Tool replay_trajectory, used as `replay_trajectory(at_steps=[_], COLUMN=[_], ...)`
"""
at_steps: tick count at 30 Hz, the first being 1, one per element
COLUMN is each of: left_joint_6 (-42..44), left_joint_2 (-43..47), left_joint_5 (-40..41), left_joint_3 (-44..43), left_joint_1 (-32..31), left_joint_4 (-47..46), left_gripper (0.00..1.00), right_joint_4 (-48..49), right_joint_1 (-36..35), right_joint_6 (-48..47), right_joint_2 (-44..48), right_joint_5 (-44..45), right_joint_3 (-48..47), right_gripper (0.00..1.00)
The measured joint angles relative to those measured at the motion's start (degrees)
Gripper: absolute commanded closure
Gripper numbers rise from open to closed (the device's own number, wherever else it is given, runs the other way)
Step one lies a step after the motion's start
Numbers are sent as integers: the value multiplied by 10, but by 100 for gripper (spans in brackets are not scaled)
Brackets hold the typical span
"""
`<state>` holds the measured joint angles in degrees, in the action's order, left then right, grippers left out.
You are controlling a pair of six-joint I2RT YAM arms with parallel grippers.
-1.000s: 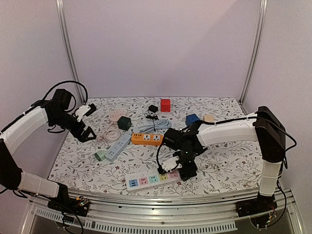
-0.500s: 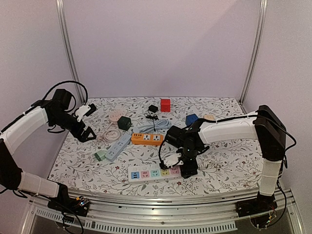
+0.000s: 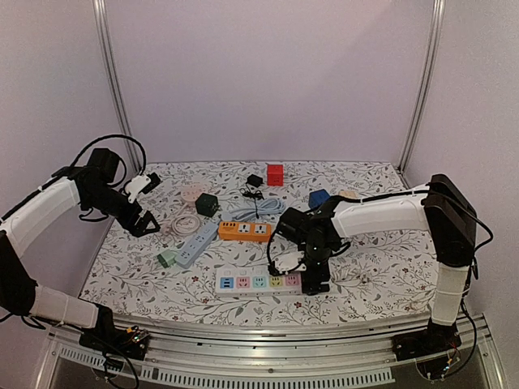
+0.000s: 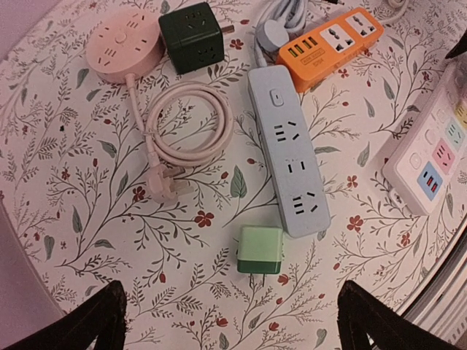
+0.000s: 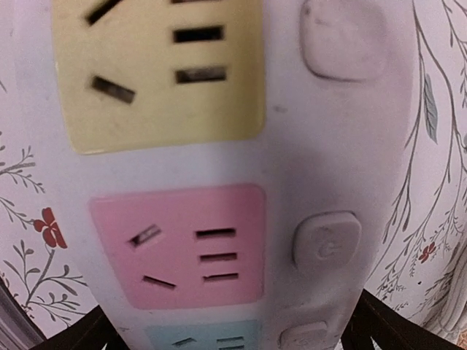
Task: Insert the plug
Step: Place the socket at the center of the board.
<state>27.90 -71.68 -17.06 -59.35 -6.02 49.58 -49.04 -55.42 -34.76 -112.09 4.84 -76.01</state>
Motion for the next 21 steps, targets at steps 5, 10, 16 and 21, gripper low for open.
replay_trajectory(at_steps=[5,10,16,21], left_joint_6=[2,8,9,9], left_joint_2=[2,5,5,5], left_joint_5=[0,0,0,0], left_joint_3=[0,1,1,1], left_joint_1=[0,0,0,0], left_joint_4=[0,0,0,0], left_gripper=[0,1,0,1], right_joint_4=[0,3,34,60], right_joint_1=[5,6,40,159], right_joint_6=[12,24,95,231], right_joint_2=[3,60,160,165], right_joint_5=[15,-11,-50,-17], right_joint_3=[-5,-32,-121,-189], right_gripper=[1,1,1,2])
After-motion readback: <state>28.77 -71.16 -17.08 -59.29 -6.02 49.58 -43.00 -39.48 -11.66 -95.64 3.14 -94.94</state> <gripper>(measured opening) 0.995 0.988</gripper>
